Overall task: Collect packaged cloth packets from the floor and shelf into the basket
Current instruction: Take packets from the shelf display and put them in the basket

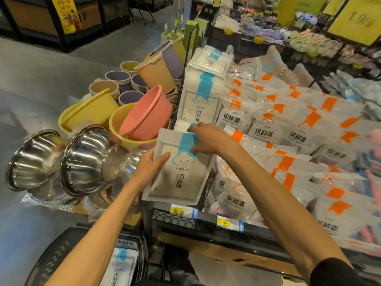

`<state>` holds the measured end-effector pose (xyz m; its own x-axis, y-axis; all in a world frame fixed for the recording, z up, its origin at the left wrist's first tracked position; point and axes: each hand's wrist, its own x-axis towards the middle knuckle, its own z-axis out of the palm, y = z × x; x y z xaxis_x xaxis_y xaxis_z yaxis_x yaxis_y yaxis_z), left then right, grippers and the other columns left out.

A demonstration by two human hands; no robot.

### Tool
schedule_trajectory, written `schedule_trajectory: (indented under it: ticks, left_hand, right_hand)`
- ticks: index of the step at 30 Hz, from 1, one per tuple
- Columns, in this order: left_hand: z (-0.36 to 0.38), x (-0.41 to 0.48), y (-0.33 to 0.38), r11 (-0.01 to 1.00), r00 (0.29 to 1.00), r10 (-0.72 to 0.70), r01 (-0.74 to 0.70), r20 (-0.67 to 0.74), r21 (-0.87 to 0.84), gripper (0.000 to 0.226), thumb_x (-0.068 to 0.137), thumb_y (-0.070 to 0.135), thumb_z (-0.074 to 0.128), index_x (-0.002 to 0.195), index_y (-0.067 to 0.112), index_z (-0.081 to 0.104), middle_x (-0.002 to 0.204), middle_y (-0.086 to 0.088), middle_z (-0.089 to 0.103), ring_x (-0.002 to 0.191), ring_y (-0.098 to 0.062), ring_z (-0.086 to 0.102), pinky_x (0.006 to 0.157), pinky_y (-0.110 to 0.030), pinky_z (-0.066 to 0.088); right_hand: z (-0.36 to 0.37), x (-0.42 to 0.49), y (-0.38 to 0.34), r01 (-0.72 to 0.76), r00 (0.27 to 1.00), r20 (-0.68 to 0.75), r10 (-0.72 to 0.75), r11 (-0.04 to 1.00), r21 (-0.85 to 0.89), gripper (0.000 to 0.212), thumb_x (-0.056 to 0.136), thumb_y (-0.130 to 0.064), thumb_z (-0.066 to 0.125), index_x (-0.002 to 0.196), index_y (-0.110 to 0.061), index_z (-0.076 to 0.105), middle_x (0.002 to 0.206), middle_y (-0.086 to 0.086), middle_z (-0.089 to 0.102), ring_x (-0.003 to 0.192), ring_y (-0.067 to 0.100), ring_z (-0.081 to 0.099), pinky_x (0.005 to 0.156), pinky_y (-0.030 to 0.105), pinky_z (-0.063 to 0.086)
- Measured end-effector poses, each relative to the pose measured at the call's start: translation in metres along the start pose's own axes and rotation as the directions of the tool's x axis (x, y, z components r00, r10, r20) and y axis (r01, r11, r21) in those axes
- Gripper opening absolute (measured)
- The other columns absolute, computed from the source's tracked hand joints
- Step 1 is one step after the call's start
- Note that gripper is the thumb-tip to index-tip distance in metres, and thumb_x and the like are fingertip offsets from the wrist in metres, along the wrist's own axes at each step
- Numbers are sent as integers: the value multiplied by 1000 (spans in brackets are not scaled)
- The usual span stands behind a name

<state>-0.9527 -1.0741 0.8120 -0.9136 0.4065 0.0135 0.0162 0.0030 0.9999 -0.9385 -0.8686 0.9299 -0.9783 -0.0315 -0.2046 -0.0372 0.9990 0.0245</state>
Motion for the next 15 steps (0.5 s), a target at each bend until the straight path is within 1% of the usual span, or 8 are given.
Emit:
schedule_trajectory:
  ticks: [3,5,7,9,10,12,15]
  left_hand:
    - [8,5,1,999,999,30,-29,20,-40,19,98,21,63,116,18,66,107,1,76,97,-17,73,78,-29,56]
    - [13,10,4,998,999,35,-34,19,-59,16,97,21,63,113,18,66,105,3,77,95,-16,73,75,-29,57]
    - [17,17,7,997,999,32,-30,28,-70,12,96,18,63,108,19,66,98,6,78,89,-13,74,71,-25,57]
    - [20,27,7,999,999,39,-38,22,-37,9,96,18,63,105,19,65,94,4,77,85,-11,74,68,-25,57]
    - [21,31,6,999,999,39,-39,19,-17,8,97,19,63,105,19,65,93,2,77,84,-12,74,67,-25,57]
    - [25,38,4,999,1000,27,-27,-3,-25,7,97,18,63,103,21,66,93,3,75,82,-11,74,64,-23,56]
    - [25,45,-4,1000,998,18,-19,-54,-15,5,96,17,66,100,17,68,91,3,74,77,-4,72,61,-20,53]
  right_hand:
    - [-8,-3,6,-29,998,59,24,996,87,65,87,-37,72,142,-13,46,133,10,56,118,28,54,91,40,50]
    - [-11,-5,10,-42,997,71,32,989,145,59,84,-38,75,131,-9,54,124,10,61,112,29,57,87,40,51]
    - [-14,-5,16,-61,997,61,50,980,189,49,81,-36,78,116,-8,61,111,9,65,101,28,61,78,39,51]
    - [-15,-2,22,-76,997,46,68,974,211,43,77,-35,81,106,-7,66,103,11,69,94,28,65,74,41,52]
    - [-16,1,25,-81,996,41,74,973,216,43,76,-36,82,105,-7,69,102,12,71,92,28,66,76,44,56]
    - [-16,7,29,-94,995,34,89,971,221,45,73,-38,84,104,-8,71,102,12,73,91,27,68,79,48,57]
    - [-13,18,32,-118,993,24,116,972,204,46,72,-42,85,103,-10,73,99,9,74,87,24,68,78,46,58]
